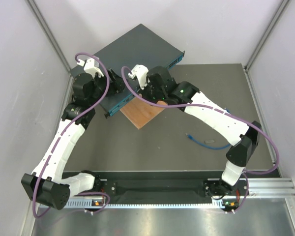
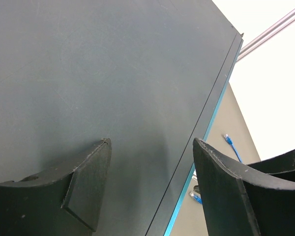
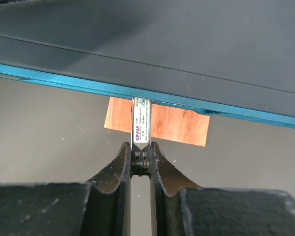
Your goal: Insert the plug into the switch port
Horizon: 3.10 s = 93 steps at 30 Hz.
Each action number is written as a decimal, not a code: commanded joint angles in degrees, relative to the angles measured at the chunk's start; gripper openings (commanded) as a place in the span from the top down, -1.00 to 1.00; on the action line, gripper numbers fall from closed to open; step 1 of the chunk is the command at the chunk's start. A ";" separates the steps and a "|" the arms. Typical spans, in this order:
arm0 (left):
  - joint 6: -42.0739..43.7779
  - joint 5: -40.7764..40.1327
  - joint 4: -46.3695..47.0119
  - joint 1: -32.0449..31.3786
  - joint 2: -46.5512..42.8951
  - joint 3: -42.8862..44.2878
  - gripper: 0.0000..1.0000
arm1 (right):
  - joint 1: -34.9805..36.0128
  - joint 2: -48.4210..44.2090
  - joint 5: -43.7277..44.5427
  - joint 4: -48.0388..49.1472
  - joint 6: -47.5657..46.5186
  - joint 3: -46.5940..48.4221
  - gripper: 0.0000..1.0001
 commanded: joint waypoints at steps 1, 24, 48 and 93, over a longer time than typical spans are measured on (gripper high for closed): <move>-0.59 1.04 0.95 0.17 -0.17 -1.07 -0.45 | -0.93 0.28 0.01 1.40 0.51 3.30 1.00; -1.56 1.66 1.31 0.17 0.01 -1.51 -0.45 | -2.07 1.33 -0.08 1.31 3.84 5.84 1.00; -2.26 1.92 1.57 0.17 1.06 -1.42 -0.45 | 3.99 4.49 8.62 3.68 12.46 10.94 1.00; -4.10 0.51 0.87 0.52 0.54 -2.83 -0.44 | 4.35 4.93 13.63 14.49 3.24 10.24 1.00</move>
